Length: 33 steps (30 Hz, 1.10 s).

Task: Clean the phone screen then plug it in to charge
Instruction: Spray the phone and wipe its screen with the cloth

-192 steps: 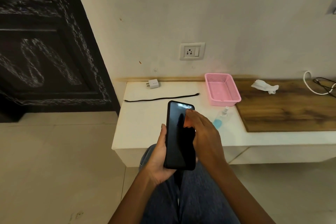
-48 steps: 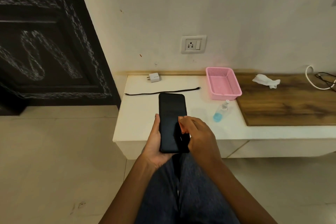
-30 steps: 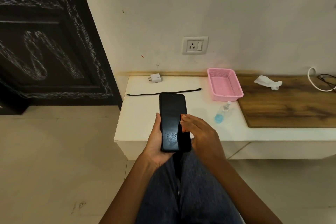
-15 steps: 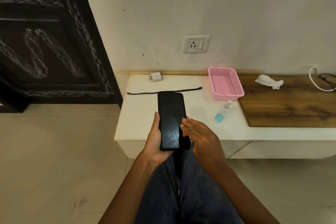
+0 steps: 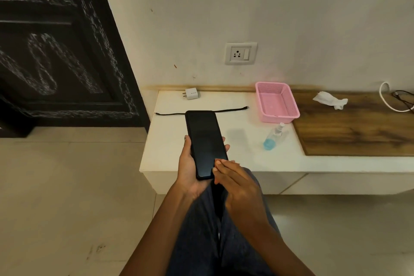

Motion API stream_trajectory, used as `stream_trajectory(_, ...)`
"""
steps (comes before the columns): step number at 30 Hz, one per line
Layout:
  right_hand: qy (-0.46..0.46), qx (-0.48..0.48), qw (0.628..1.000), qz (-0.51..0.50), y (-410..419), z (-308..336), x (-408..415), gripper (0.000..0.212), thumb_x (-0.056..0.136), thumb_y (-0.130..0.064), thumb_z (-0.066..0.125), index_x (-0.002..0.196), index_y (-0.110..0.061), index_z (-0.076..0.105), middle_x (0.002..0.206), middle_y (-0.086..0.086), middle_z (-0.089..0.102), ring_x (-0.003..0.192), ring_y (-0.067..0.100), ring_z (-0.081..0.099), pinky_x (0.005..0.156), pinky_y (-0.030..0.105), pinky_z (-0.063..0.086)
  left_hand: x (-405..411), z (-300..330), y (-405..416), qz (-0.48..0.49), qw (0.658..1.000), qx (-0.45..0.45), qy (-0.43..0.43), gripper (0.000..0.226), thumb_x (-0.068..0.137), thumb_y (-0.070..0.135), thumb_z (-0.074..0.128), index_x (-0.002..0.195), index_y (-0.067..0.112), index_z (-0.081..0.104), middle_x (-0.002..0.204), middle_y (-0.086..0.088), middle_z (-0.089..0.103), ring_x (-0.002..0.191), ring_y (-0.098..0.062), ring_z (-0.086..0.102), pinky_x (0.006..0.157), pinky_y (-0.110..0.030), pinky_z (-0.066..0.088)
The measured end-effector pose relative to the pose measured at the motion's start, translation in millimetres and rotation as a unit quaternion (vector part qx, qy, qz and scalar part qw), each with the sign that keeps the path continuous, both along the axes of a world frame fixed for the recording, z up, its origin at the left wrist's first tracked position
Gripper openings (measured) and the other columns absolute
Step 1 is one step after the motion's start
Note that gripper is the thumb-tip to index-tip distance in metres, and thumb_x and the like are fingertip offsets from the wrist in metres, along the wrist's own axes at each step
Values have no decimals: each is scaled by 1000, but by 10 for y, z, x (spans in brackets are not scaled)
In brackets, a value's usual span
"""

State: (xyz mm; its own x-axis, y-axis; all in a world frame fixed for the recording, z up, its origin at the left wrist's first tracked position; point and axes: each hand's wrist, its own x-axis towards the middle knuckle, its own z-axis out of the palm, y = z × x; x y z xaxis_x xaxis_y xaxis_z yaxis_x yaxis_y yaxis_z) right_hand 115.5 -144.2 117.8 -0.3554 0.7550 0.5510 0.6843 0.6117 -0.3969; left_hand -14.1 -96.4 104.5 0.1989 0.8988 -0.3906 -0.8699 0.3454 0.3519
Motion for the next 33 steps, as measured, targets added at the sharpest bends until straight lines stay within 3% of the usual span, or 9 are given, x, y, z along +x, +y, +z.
stream_trajectory(3, 7, -3, 1000, 10, -40, 7, -135, 35, 66, 15, 65, 97, 1, 72, 106, 13, 70, 103, 27, 65, 88, 41, 54, 36, 13, 17, -11, 1000, 1, -5, 76, 88, 69, 32, 119, 8, 66, 118, -12, 66, 106, -28, 61, 89, -50, 51)
stream_trajectory(7, -12, 7, 999, 45, -14, 5, -102, 35, 66, 12, 66, 98, -2, 73, 105, 10, 71, 103, 24, 66, 88, 38, 54, 50, -17, -2, -15, 1000, -2, -6, 77, 89, 68, 31, 112, 7, 70, 116, -11, 67, 103, -26, 63, 88, -48, 52)
stream_trajectory(12, -23, -1, 1000, 19, 57, -19, 132, 34, 69, 12, 63, 98, -2, 73, 107, 9, 70, 105, 24, 65, 93, 36, 50, 55, -38, 2, -13, 1000, -16, -17, 75, 89, 67, 34, 117, 5, 67, 116, -12, 65, 104, -27, 61, 103, -48, 39)
stream_trajectory(15, -15, -4, 1000, 1, 60, -13, 166, 35, 68, 14, 62, 98, -1, 72, 106, 11, 70, 104, 25, 65, 92, 37, 51, 64, -38, 10, -5, 1000, -20, -15, 72, 89, 66, 35, 108, 6, 72, 113, -13, 66, 102, -28, 61, 103, -41, 37)
stream_trajectory(17, 2, -13, 1000, -2, 38, -10, 112, 35, 67, 16, 66, 97, 0, 73, 105, 12, 70, 103, 26, 65, 89, 39, 53, 75, -35, 9, -3, 1000, -15, -12, 74, 89, 67, 34, 107, 7, 73, 113, -12, 67, 103, -27, 61, 103, -45, 39)
stream_trajectory(21, 24, -19, 999, 29, -43, -6, -90, 34, 68, 15, 66, 98, -1, 72, 105, 11, 71, 104, 23, 65, 89, 36, 54, 101, -37, 10, -11, 1000, -8, 13, 77, 88, 70, 30, 106, 9, 74, 113, -10, 69, 101, -25, 64, 88, -46, 52)
stream_trajectory(25, 24, -20, 997, 70, -52, -15, -107, 38, 67, 15, 67, 101, -1, 72, 107, 10, 70, 106, 22, 64, 91, 34, 53, 93, -38, -8, 0, 1000, -11, 17, 76, 88, 69, 30, 115, 7, 66, 113, -12, 68, 97, -25, 67, 89, -46, 51)
stream_trajectory(31, 68, -33, 995, 68, -2, 31, -35, 43, 74, 4, 57, 115, -9, 53, 112, -3, 60, 103, 14, 56, 97, 6, 33, 136, -11, -50, 28, 999, -12, 16, 71, 88, 67, 35, 115, 11, 67, 119, -12, 67, 102, -26, 65, 92, -48, 48)
stream_trajectory(33, 72, -72, 992, 69, 14, 37, -60, 48, 76, 7, 54, 118, -15, 47, 113, -1, 62, 105, 12, 54, 96, 12, 36, 153, 3, -58, 27, 1000, -10, 8, 70, 88, 67, 35, 113, 11, 69, 117, -11, 68, 102, -26, 65, 94, -47, 46)
